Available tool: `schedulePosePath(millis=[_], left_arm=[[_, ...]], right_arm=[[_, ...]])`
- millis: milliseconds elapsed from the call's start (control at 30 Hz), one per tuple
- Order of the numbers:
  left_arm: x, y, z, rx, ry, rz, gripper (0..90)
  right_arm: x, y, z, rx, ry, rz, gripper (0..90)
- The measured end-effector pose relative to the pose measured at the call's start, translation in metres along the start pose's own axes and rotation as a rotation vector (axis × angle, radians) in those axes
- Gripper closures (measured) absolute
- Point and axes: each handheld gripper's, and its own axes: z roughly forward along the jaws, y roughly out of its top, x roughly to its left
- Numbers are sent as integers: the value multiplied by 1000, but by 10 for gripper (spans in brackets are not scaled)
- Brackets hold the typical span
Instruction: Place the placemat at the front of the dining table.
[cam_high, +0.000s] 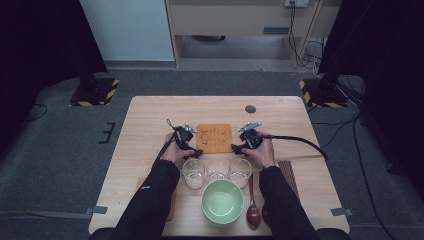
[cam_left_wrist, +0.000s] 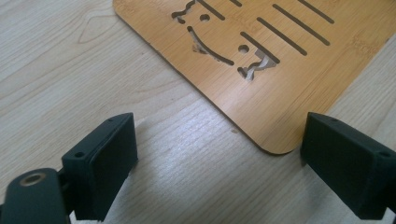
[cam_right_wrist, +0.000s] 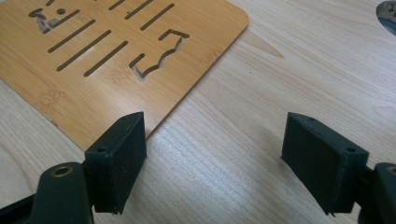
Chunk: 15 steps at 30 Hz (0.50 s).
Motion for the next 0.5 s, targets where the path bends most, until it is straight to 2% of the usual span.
schedulePosePath(millis=[433,500], left_arm=[[4,-4,-3,-6,11,-14,108],[5,-4,-4,-17,-2,-28,126]], right_arm=[[6,-3,0,-16,27,19,207],[5,-2,-1,-23,18,20,207]])
